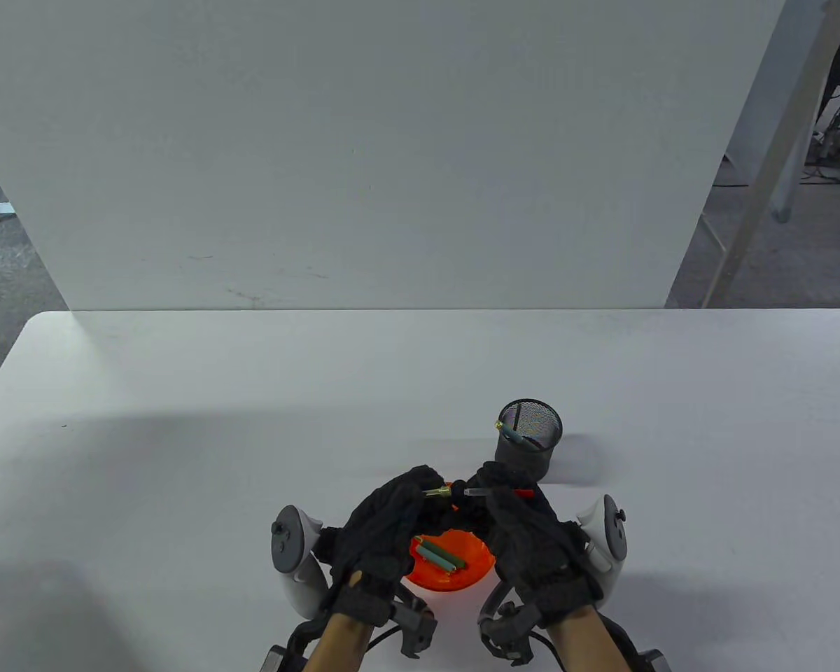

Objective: Assemble fountain pens from components

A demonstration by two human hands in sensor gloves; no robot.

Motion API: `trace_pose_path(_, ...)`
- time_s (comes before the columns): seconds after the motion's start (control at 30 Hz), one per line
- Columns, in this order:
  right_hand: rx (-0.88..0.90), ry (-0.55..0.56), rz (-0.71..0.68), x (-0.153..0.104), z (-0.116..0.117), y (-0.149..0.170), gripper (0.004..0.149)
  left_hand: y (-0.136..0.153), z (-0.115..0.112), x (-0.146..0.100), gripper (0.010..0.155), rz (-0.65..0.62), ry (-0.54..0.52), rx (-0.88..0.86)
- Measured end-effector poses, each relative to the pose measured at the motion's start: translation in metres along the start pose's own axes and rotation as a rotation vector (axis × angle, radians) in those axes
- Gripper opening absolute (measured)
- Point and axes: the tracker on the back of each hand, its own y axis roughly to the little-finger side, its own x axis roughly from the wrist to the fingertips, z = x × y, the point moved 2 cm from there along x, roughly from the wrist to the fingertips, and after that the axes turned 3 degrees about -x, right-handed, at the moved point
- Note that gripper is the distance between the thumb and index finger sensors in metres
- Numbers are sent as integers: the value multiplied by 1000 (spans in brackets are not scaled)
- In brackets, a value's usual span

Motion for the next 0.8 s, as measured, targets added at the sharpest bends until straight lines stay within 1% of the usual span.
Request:
trace_pose_path(0.23,-17,4,8,1,-1,3,32,0,-2,0,42,-3,18,20)
trace_pose_path(0.37,-53,16,13,0,-3,3,32,0,-3,1,42,-3,22,81)
trace_pose_path(0.47,-73,12,20,1,-4,5,32,0,-3,0,42,1,7,81)
trace_pose_path(0.63,-86,17,34,1,-4,6,33,-1,-3,0,42,3,7,111)
trace_pose_path(0.8,-79,26,44,0,-5,7,34,-1,-5,-1,42,9,10,98)
